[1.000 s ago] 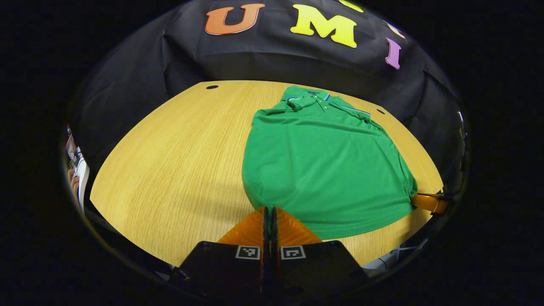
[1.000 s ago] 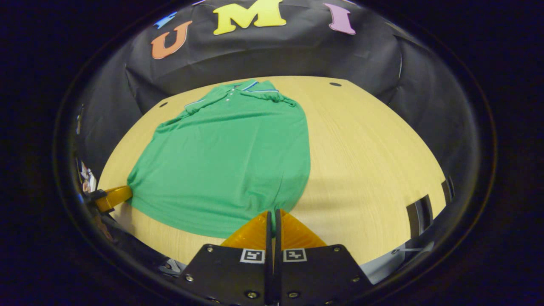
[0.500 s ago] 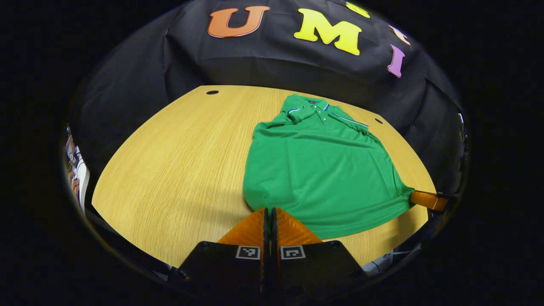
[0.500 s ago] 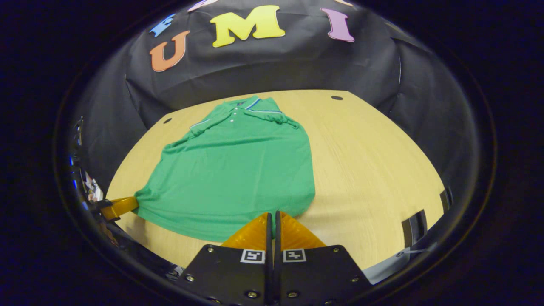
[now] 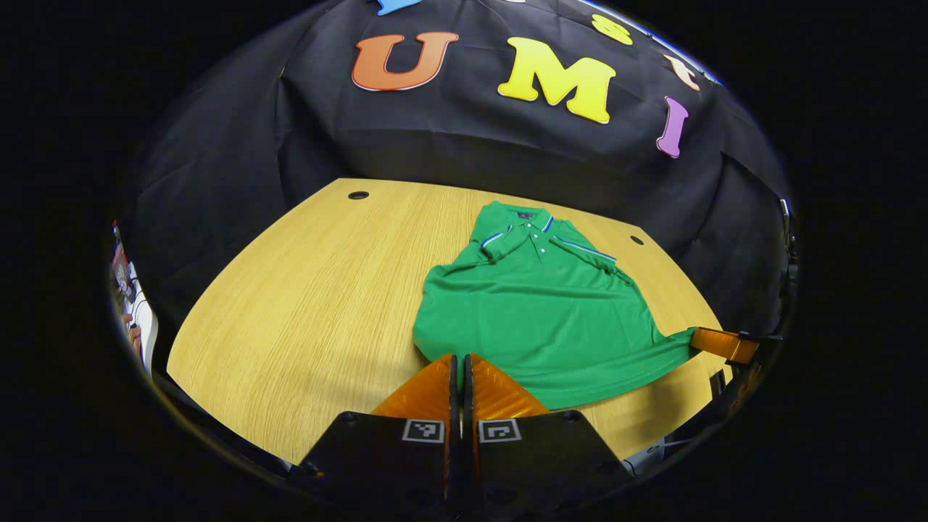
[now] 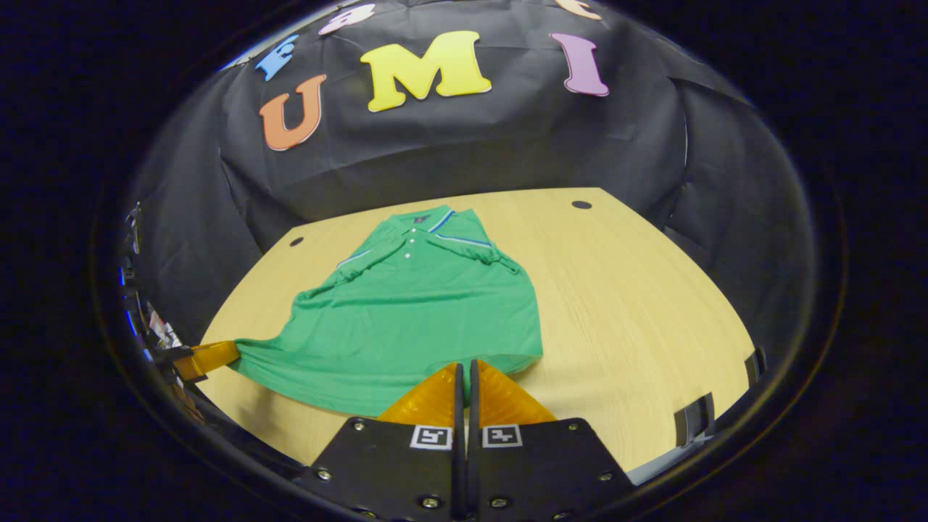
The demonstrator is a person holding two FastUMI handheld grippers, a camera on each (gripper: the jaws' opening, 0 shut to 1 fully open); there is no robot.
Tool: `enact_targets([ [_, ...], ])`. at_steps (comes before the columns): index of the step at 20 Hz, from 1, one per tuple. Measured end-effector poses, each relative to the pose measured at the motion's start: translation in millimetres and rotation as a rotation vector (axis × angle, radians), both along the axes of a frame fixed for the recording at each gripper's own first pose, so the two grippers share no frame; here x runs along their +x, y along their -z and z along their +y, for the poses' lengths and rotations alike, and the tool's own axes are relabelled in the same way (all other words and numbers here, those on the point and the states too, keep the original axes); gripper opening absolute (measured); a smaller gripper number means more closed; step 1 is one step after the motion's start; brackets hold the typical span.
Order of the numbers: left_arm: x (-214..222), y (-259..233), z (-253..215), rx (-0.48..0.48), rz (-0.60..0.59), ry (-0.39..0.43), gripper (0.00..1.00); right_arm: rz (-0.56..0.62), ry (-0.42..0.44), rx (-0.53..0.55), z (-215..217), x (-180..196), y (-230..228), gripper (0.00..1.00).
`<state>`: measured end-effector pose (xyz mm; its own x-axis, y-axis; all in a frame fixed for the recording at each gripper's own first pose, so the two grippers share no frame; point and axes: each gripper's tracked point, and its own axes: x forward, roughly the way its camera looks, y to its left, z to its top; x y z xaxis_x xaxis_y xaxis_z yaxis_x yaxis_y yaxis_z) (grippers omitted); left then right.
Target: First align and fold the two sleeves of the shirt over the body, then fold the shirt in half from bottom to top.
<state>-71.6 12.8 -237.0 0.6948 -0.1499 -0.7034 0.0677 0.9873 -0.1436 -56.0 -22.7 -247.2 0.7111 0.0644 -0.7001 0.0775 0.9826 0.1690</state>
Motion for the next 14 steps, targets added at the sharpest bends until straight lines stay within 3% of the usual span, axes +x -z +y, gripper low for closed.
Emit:
enact_targets([
  [14, 57.8, -33.1, -10.7, -0.008, -0.093, -0.002, 0.03, -0.104, -0.021, 0.013, -7.4, 52.9, -37.1, 0.01],
])
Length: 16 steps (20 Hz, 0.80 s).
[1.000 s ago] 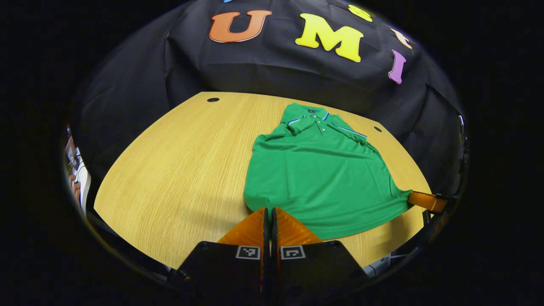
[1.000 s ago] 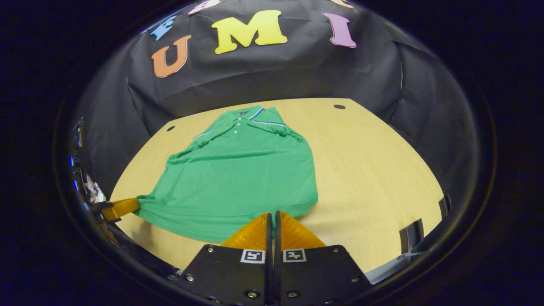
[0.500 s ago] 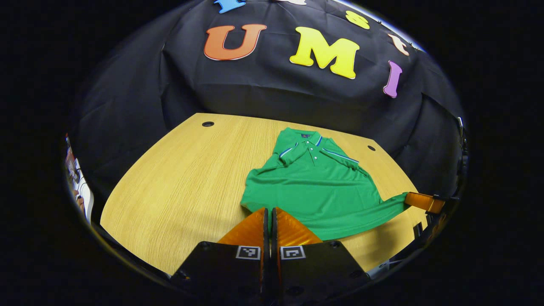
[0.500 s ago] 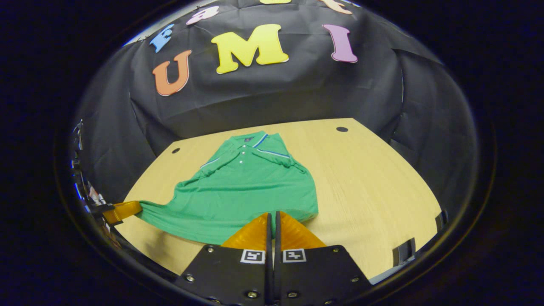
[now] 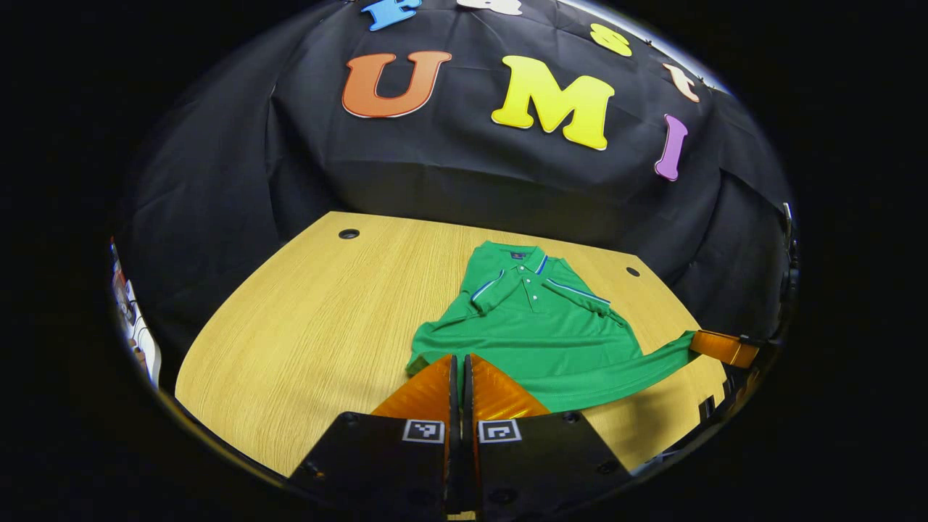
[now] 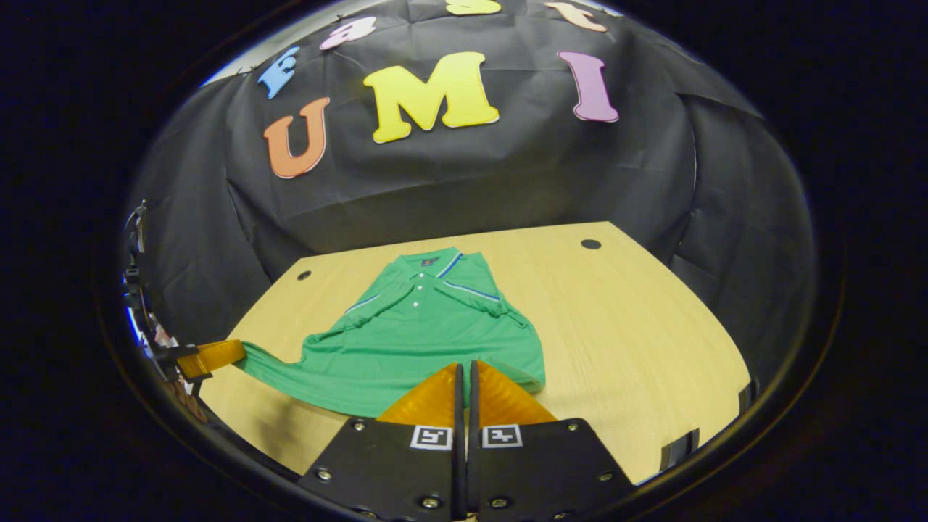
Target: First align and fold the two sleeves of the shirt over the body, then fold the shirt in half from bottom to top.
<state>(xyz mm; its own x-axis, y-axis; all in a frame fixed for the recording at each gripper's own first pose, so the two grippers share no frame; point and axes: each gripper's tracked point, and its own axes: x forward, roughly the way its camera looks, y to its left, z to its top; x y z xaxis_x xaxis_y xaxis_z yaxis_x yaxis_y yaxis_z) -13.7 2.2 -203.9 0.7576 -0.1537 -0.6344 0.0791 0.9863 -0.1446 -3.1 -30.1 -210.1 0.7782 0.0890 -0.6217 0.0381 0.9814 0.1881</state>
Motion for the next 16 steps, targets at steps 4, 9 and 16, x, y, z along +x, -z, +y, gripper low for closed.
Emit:
enact_targets([
  [4, 22.4, -11.6, -4.8, 0.004, -0.037, 0.0, 0.03, -0.037, -0.01, -0.006, -4.5, 23.0, -11.8, 0.01],
  [9, 53.6, -19.7, -13.4, 0.01, -0.076, 0.004, 0.03, -0.07, -0.022, -0.006, -9.5, 53.7, -21.3, 0.01],
  [16, 99.2, -27.3, -21.8, 0.01, -0.116, -0.012, 0.03, -0.1, -0.03, -0.001, -20.1, 96.0, -30.1, 0.01],
])
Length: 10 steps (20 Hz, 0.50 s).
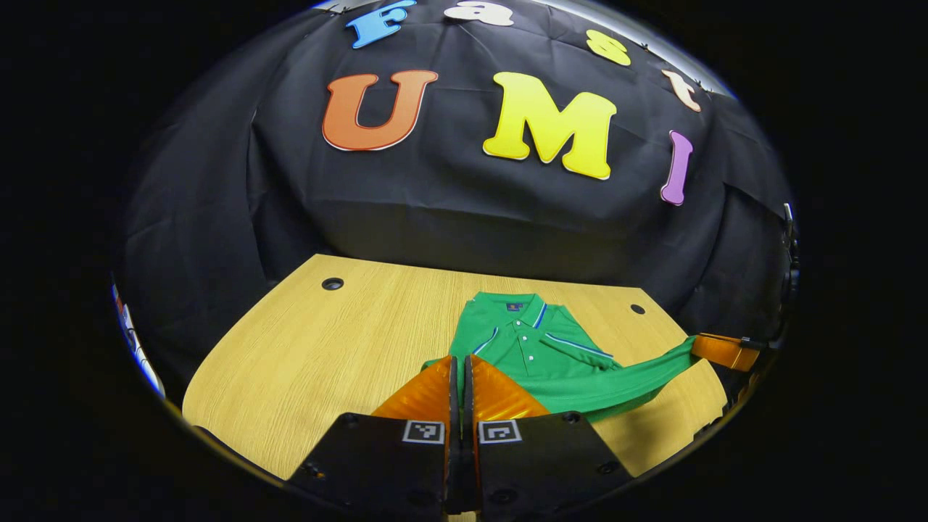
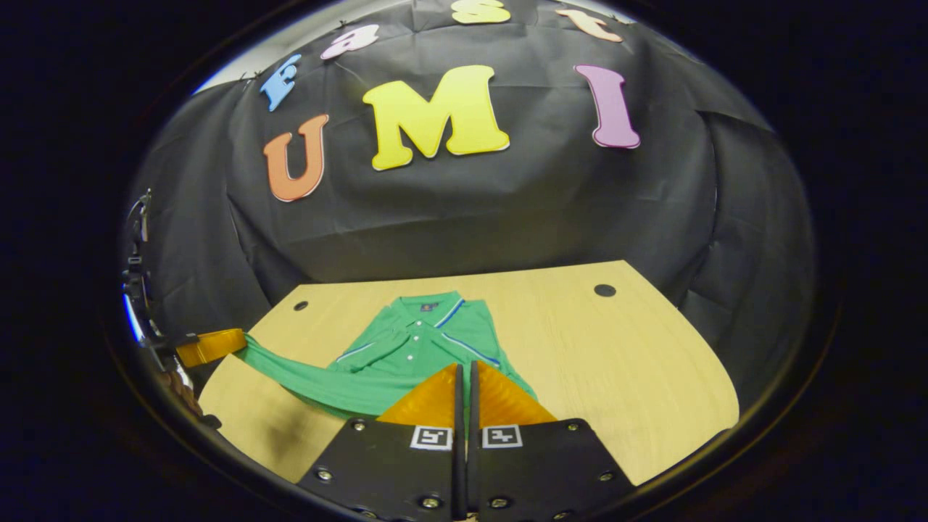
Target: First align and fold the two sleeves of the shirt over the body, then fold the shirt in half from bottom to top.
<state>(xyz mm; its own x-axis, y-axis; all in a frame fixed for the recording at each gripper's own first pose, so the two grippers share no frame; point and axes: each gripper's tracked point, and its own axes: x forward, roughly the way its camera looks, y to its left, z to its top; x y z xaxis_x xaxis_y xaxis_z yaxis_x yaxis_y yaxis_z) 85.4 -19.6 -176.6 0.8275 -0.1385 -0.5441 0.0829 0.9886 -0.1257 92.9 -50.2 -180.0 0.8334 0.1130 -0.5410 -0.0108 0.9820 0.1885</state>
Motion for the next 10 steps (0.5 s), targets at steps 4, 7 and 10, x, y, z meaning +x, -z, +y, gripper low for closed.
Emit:
enact_targets([
  [4, 25.4, -1.5, -6.4, 0.003, -0.019, -0.002, 0.03, -0.02, 0.004, 0.008, -3.4, 28.4, -2.0, 0.01],
  [7, 45.8, -3.0, -11.8, 0.009, -0.037, 0.002, 0.03, -0.034, 0.0, 0.009, -3.8, 50.1, -1.2, 0.0],
  [10, 68.3, 1.1, -15.3, 0.015, -0.046, 0.001, 0.03, -0.046, -0.002, 0.014, -5.7, 76.2, 8.5, 0.0],
])
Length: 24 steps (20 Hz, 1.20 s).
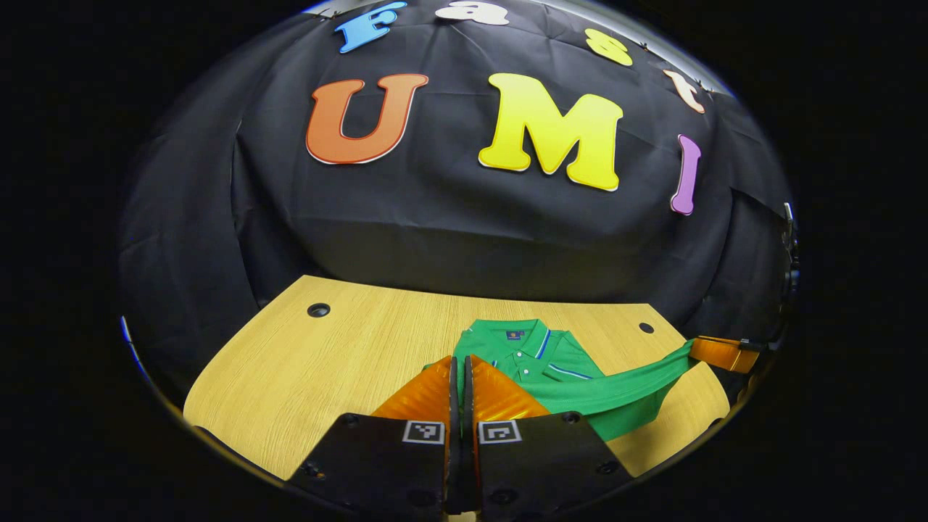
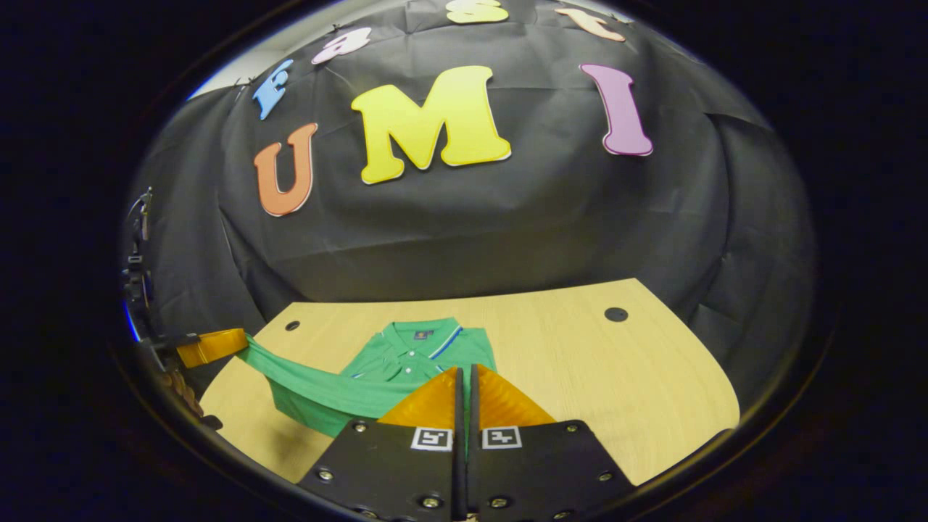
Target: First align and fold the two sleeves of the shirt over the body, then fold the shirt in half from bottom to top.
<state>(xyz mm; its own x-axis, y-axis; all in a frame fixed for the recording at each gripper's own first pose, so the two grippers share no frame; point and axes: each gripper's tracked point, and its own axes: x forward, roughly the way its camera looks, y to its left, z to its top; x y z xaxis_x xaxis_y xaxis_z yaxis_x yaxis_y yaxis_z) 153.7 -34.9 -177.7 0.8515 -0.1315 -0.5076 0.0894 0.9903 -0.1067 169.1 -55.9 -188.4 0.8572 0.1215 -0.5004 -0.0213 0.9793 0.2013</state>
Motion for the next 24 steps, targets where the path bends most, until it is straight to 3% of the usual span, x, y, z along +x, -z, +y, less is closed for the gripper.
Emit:
enact_targets([
  [15, 100.7, 43.6, -9.5, 0.005, 0.004, -0.033, 0.03, -0.017, 0.006, 0.0, -7.0, 117.9, 22.8, 0.0],
  [24, 130.8, 80.1, -7.3, 0.027, 0.038, -0.041, 0.03, -0.006, -0.002, -0.009, -6.6, 159.5, 46.9, 0.0],
])
